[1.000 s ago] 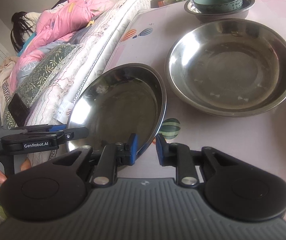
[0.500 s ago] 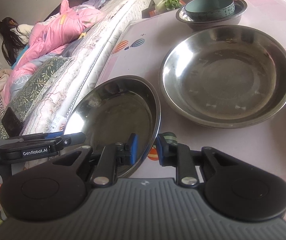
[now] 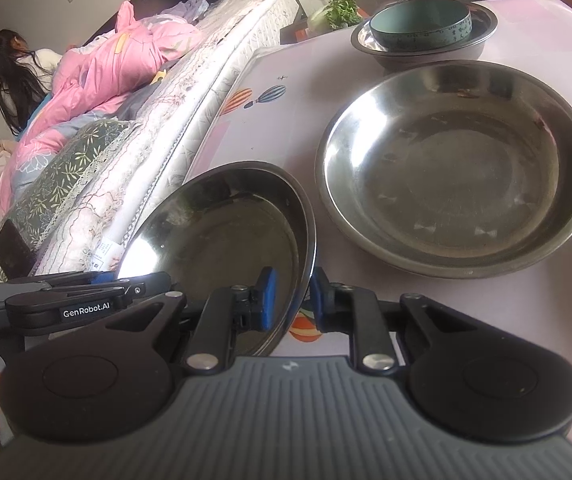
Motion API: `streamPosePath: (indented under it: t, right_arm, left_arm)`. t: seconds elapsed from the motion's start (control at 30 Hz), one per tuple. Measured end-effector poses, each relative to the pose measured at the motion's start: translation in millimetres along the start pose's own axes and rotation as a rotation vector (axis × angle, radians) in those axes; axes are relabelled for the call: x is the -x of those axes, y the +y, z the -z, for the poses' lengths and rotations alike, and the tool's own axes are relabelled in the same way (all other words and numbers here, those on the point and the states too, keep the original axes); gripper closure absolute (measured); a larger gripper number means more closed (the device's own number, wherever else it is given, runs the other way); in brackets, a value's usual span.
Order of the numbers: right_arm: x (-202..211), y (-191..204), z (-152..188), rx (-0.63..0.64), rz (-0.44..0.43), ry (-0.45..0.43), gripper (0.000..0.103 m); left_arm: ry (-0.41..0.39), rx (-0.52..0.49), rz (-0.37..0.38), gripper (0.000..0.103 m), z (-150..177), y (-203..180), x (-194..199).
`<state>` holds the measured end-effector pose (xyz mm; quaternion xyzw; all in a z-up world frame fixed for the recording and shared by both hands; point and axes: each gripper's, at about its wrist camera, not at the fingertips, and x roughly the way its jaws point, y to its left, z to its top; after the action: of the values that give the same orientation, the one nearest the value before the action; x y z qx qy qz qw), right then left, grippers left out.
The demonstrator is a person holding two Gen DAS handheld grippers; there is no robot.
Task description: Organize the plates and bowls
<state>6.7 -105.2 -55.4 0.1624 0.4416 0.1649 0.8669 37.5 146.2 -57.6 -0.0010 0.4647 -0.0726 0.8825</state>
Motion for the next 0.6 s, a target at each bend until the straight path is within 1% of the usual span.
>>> streamPosePath:
  t: [0.07, 0.13, 0.37, 0.6]
  right_arm:
    - [2, 1, -1, 0.014, 0.007, -0.006, 0.085]
    - [4, -1, -1, 0.011, 0.010, -0.007, 0.085]
    - [0, -7, 2, -0.006, 0.006, 0.005, 0.086]
    - [-3, -6, 2, -0.005, 0.005, 0.009, 0.086]
  left_arm:
    - [0.014, 0.004, 0.024, 0.065, 4, 0, 3]
    - [0.017, -0.011, 0.029, 0.065, 8, -4, 6]
    - [0.021, -0.062, -0.020, 0.065, 5, -12, 2]
    - [0.019, -0.069, -0.027, 0.063, -2, -12, -3]
